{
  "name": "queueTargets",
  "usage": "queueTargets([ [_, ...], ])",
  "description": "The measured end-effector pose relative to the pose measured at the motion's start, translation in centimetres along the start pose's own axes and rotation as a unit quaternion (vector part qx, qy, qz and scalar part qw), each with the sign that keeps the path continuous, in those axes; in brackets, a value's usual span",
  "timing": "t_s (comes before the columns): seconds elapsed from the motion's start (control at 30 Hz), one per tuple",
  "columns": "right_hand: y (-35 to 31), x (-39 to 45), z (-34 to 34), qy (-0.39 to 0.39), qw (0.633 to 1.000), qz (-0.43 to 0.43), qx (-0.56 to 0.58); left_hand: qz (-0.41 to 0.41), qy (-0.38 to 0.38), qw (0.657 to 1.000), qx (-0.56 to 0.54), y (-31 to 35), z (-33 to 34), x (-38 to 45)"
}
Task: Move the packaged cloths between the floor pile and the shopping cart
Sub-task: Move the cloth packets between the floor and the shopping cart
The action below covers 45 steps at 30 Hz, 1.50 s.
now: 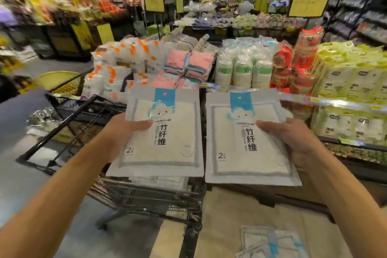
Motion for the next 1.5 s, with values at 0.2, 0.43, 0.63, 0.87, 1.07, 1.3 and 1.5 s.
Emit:
queueTargets([
  [0.2, -0.4, -0.2, 9.6, -0.036, 0.999, -0.006, -0.019, 0.018, 0.027, 0.999, -0.042, -1.9, -9.3, -1.4],
  [0.43, 1.0, 0.5, 21.1, -0.045, 0.998, -0.029, -0.033, 0.034, 0.020, 0.999, -0.027, -3.4, -19.1, -0.3],
  [0.63, 2.7, 1.5, 27.6, -0.050, 0.998, -0.012, -0.037, 0.023, 0.019, 0.998, -0.051, -5.3, -25.4, 2.7],
  [0.87, 2.9, 5.1, 30.0, -0.038, 0.998, 0.000, -0.040, 0.018, 0.028, 0.998, -0.058, -6.8, -27.5, 8.4],
  [1.07, 4.3, 11.4, 30.2, -0.023, 1.000, 0.001, -0.018, -0.014, 0.035, 0.998, -0.056, -8.1, -26.1, 14.0],
  [1.3, 8.0, 19.0, 30.3, -0.016, 0.998, 0.045, 0.040, -0.044, 0.036, 0.998, -0.034, -8.1, -23.9, 20.9],
  [1.5, 10.6, 23.7, 29.3, 0.008, 0.994, 0.088, 0.059, -0.077, 0.029, 0.995, -0.049, -10.8, -21.5, 27.7],
])
Point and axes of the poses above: each hand's wrist, its own x-axis towards the middle knuckle, its own z-axis out of the palm, y = z × x, the point moved 2 cm from there along x, towards the middle knuckle, and after that the axes turned 4 degrees about x, right-handed, at the moved point
